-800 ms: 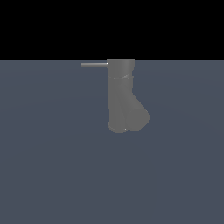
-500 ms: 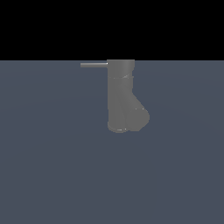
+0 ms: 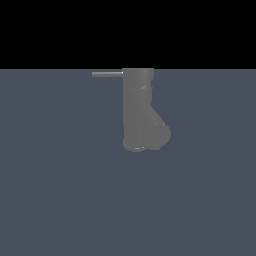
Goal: Turn on the faucet by rotating a designated handle.
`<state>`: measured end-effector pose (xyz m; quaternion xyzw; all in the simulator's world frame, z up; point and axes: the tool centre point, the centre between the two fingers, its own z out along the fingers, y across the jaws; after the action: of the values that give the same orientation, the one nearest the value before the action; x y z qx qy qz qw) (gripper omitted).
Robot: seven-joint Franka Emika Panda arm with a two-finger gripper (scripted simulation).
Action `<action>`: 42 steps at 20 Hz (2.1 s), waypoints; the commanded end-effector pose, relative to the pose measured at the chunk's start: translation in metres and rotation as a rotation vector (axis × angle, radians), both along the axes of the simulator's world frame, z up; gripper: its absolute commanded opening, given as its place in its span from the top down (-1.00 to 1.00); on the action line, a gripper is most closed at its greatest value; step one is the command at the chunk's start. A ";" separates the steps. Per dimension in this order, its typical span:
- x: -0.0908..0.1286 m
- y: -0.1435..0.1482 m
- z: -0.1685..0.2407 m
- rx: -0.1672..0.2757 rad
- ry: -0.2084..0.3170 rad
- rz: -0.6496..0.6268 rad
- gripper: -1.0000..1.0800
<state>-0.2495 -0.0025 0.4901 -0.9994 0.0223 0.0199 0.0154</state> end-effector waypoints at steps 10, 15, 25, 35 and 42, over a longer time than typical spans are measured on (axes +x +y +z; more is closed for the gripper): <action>0.025 0.004 -0.004 -0.003 0.001 -0.102 1.00; 0.048 0.007 -0.009 -0.005 0.002 -0.194 1.00; 0.106 0.019 -0.028 -0.013 0.005 -0.426 1.00; 0.162 0.033 -0.056 -0.022 0.006 -0.660 1.00; 0.199 0.045 -0.082 -0.029 0.006 -0.824 1.00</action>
<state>-0.0583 0.0393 0.4142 -0.9145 0.4042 0.0152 0.0080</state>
